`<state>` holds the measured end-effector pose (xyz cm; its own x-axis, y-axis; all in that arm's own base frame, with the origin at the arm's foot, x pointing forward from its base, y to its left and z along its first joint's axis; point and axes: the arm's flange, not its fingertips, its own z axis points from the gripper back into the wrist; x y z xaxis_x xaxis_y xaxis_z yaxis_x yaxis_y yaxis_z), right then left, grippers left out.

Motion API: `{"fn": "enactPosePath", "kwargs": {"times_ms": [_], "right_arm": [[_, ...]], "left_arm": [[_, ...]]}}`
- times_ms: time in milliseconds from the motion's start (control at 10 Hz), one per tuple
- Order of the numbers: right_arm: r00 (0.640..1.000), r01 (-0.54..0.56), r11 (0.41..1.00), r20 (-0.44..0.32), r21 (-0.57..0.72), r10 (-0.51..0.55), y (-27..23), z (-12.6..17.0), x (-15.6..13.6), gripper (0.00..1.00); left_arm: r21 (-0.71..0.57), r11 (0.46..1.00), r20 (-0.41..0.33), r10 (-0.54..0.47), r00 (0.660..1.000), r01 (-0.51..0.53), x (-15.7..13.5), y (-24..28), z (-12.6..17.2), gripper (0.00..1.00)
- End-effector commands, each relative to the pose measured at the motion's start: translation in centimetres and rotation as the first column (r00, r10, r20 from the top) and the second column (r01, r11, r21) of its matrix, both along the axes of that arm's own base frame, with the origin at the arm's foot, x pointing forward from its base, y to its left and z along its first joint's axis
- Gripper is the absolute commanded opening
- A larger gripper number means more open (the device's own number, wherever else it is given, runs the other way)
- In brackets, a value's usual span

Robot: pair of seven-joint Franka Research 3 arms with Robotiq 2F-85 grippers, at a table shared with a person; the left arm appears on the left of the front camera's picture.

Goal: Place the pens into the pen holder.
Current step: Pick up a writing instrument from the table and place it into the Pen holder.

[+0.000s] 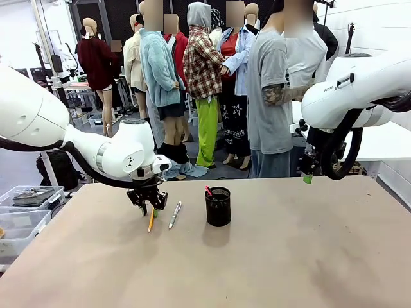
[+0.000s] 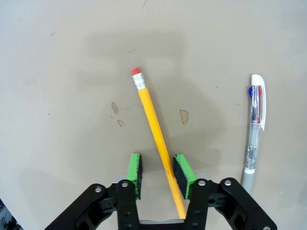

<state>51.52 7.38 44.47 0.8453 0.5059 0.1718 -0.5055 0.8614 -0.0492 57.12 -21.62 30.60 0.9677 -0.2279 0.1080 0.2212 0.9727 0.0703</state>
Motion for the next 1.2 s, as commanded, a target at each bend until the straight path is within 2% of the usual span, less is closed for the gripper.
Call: {"fn": "enactPosePath", "kwargs": {"times_ms": [0,300,400,500,600,800,900,1100], "right_arm": [[1.0,0.005,1.0,0.004,0.01,-0.005,0.0,-0.1,0.2,1.0],[1.0,0.005,1.0,0.004,0.01,-0.005,0.0,-0.1,0.2,1.0],[1.0,0.005,1.0,0.004,0.01,-0.005,0.0,-0.1,0.2,1.0],[1.0,0.005,1.0,0.004,0.01,-0.005,0.0,-0.1,0.2,1.0],[1.0,0.005,1.0,0.004,0.01,-0.005,0.0,-0.1,0.2,1.0],[1.0,0.005,1.0,0.004,0.01,-0.005,0.0,-0.1,0.2,1.0],[1.0,0.005,1.0,0.004,0.01,-0.005,0.0,-0.1,0.2,1.0],[1.0,0.005,1.0,0.004,0.01,-0.005,0.0,-0.1,0.2,1.0]], "left_arm": [[-0.002,1.0,-0.046,0.003,0.999,-0.003,0.5,1.0,-0.9,0.0],[-0.037,0.999,-0.077,0.0,0.997,-0.003,0.8,1.9,-1.0,0.0],[-0.074,0.997,-0.077,-0.036,0.996,0.031,0.4,2.1,-0.5,0.0],[-0.102,0.992,-0.043,-0.085,0.995,0.08,-0.2,2.4,0.6,0.0],[-0.143,0.983,0.002,-0.12,0.993,0.119,-1.2,2.8,2.0,0.0],[-0.217,0.939,0.14,-0.242,0.96,0.268,-3.7,4.2,5.1,0.0],[-0.263,0.9,0.206,-0.3,0.931,0.348,-4.6,4.8,6.3,0.0],[-0.355,0.773,0.424,-0.368,0.827,0.526,-5.5,5.3,7.7,0.0]]}}
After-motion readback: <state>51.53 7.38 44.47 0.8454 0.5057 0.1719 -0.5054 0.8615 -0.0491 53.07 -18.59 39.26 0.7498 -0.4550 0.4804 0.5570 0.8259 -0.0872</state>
